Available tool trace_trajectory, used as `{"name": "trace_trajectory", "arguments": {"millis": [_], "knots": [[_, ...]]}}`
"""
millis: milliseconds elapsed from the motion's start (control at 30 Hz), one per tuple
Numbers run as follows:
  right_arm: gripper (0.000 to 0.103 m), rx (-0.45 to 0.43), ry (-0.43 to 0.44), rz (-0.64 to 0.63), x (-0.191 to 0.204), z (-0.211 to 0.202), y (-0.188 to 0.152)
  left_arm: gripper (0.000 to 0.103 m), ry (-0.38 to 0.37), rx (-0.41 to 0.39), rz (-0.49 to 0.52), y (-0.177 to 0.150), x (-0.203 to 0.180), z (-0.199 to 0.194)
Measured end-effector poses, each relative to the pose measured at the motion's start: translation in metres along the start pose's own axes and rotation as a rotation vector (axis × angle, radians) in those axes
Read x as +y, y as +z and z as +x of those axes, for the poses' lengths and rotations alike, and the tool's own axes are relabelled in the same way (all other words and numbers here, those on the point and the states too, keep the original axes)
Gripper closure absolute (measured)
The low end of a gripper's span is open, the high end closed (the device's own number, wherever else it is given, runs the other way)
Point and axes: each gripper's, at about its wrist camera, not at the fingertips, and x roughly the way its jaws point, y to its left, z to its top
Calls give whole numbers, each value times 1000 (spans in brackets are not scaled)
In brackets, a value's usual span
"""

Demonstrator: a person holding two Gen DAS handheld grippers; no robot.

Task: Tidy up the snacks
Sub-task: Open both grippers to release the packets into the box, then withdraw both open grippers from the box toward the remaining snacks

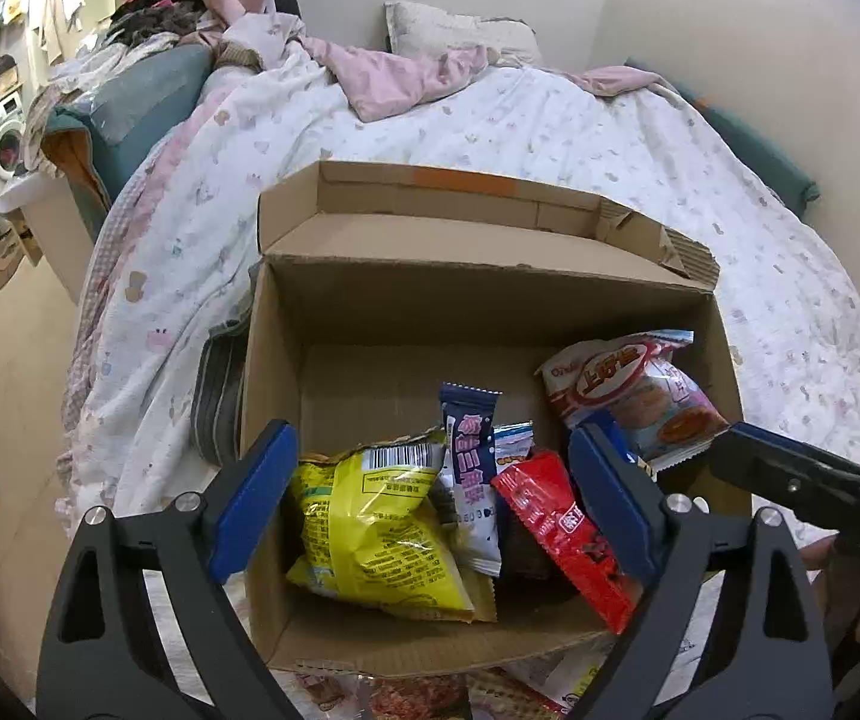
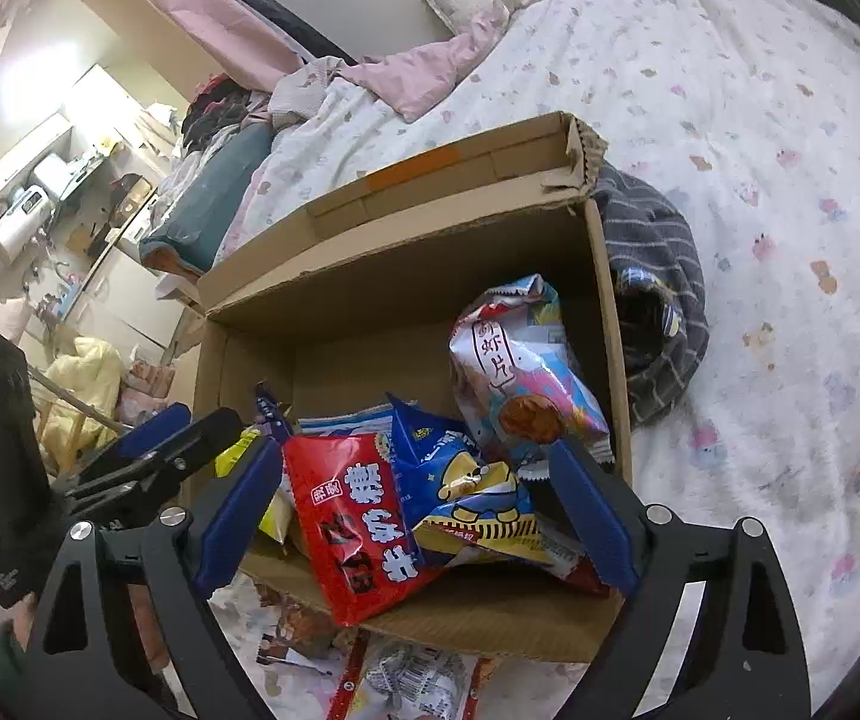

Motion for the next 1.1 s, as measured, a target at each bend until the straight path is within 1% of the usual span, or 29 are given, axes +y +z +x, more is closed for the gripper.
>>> {"name": "trace_trajectory", "arguments": {"millis": [100,233,533,733,867,933,1000,1100], "knots": [[10,6,0,-2,0,1,2,13,19,-4,4,0,0,0],[10,8,-4,-9,1,2,2,13,12,14,-10,-1,2,3],[10,-2,-7,1,0,-1,3,13,28,20,-24,-6,5,4],[10,-17,5,25,-2,-9,1,13,32,-2,-36,-12,7,-7],[10,-22,5,38,-2,-17,-3,13,12,-6,-67,-19,13,-17],[10,-23,5,33,-1,-22,-7,13,-15,-24,-114,-21,20,-26],[10,-22,7,17,2,-28,-10,13,-41,-25,-150,-21,25,-32],[10,-34,5,4,7,-38,-16,12,-48,-30,-181,-24,31,-38]]}}
